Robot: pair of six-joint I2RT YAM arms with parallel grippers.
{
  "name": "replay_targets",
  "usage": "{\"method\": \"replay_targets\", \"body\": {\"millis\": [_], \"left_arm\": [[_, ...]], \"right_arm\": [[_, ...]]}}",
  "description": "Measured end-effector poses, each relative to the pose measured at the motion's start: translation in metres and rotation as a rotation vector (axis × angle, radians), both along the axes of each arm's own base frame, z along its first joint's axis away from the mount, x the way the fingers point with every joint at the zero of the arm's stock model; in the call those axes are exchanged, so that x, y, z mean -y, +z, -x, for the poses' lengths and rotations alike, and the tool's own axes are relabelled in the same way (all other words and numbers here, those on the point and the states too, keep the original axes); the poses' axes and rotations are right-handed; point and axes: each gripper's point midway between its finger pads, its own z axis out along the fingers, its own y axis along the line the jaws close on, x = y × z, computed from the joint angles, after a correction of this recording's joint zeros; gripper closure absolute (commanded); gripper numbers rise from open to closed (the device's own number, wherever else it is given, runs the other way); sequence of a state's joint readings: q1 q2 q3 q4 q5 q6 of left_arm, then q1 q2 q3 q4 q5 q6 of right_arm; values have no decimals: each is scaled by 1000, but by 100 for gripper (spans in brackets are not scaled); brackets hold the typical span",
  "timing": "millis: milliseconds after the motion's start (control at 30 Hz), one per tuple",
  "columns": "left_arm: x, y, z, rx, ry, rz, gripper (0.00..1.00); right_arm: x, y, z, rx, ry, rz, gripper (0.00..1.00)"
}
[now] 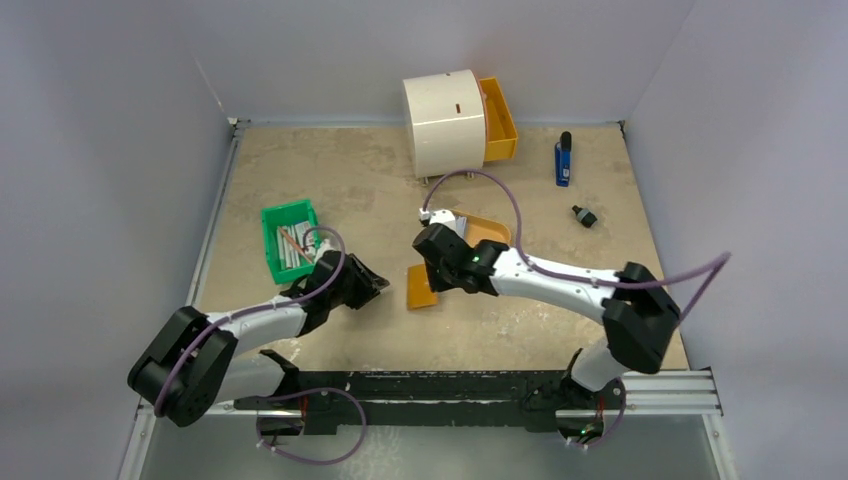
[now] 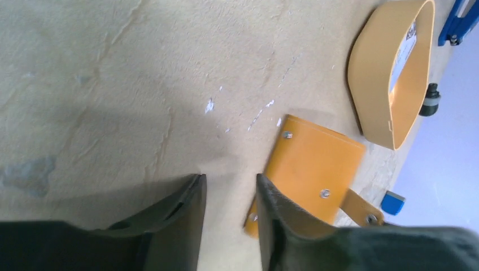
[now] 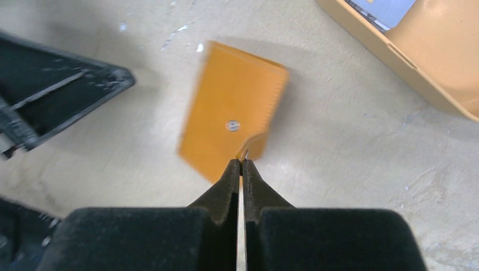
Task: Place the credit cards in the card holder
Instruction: Open the card holder at the center of the board.
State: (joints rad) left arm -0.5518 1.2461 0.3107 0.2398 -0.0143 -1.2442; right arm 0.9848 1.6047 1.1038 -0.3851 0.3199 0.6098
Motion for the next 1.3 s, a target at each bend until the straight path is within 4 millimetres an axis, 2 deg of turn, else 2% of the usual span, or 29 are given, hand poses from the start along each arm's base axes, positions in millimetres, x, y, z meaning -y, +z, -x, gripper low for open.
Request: {"method": "replay_targets", "body": {"millis": [33,100,267,433,600,800,1000,1100,1167,1300], "left_arm": [[-1,0,2,-5,-8,-14,41],[-1,8,3,6,-32,-29,32],[6,40,-6,75,-92,-43,23],[16,53,-8,113,-150,-33,22],[26,48,-4,110,-205,-25,21],[37,40,2,99,-263,-21,22],[48,38,0,106,-306,-16,33],[49,28,0,82,-313,-32,47],[48,18,1,57,-311,-49,57],[44,4,1,26,-297,-76,69]], "right_arm": [[2,7,3,7,4,-18,100],[3,24,8,23,16,-74,100],[-1,51,18,48,54,-194,100],[-7,46,25,32,86,-240,100],[-8,38,29,18,103,-244,100],[-11,41,26,30,113,-262,100],[-9,47,23,45,115,-271,100],[-5,47,22,51,107,-276,100],[2,43,22,46,91,-266,100],[20,25,25,17,40,-227,100]]}}
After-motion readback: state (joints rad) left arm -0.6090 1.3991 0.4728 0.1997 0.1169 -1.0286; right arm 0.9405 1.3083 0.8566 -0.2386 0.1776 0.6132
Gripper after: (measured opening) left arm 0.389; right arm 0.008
